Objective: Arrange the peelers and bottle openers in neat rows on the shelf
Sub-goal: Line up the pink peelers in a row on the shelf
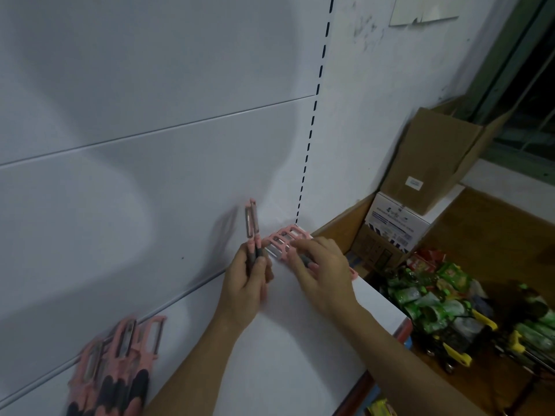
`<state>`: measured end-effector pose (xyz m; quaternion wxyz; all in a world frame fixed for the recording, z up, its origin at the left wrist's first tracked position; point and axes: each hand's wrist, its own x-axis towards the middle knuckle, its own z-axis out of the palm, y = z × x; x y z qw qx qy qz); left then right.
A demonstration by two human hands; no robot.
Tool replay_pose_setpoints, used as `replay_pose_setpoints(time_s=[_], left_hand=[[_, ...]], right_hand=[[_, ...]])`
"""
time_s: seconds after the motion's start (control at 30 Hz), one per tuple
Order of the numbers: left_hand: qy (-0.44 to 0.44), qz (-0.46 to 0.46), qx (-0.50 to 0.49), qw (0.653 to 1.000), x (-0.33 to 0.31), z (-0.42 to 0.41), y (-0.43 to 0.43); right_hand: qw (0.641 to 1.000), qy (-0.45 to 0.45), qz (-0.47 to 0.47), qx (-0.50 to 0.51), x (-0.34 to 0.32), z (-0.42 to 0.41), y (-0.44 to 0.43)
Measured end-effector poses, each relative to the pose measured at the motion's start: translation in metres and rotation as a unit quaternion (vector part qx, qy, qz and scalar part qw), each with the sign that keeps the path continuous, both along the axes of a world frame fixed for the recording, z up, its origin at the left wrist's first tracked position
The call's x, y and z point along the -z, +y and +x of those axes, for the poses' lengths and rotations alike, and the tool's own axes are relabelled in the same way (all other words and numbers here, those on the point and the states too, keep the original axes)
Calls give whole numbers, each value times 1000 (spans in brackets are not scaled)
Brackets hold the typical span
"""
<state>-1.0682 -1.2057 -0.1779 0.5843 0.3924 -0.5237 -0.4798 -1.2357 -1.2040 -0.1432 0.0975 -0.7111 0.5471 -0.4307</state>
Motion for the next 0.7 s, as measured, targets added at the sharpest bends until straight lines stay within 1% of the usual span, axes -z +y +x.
replay_pose_setpoints(time_s=[0.03, 0.1, 0.17, 0.27, 0.33, 0.37, 0.43, 0.47, 0.5, 0.53, 0.6, 0.63, 0.7], left_hand=[[-13, -10, 11, 1000, -1, -1, -1], [-30, -17, 34, 999, -2, -3, 0], [-46, -22, 57, 997, -2, -4, 1], [-59, -28, 67, 996, -1, -4, 2], [-62, -39, 58, 996, -1, -4, 4], [-66, -40, 44, 996, 0, -4, 4], [-67, -35, -10, 997, 0, -4, 2], [-53, -31, -43, 997, 0, -3, 0], [-29, -27, -71, 997, 0, -2, -2], [-7, -23, -89, 996, -1, 0, -4], [7, -10, -105, 994, -2, 1, -7], [5, -4, -105, 994, -2, 1, -8], [-1, 5, -99, 995, -3, 0, -8]], right_hand=[[998, -44, 13, -42, -6, 4, 0], [984, -117, 70, -117, -13, 13, -2], [968, -163, 120, -150, -13, 19, -4], [945, -252, 152, -142, -14, 25, -5], [936, -294, 152, -122, -16, 26, -3], [926, -326, 147, -123, -17, 25, -2], [893, -402, 150, -136, -21, 21, 1], [887, -415, 150, -133, -22, 18, 2], [899, -398, 141, -113, -21, 13, 2], [925, -350, 125, -81, -19, 8, 2], [976, -196, 98, -9, -12, -3, -1], [988, -119, 95, 19, -9, -7, -2], [994, -6, 92, 50, -4, -13, -1]])
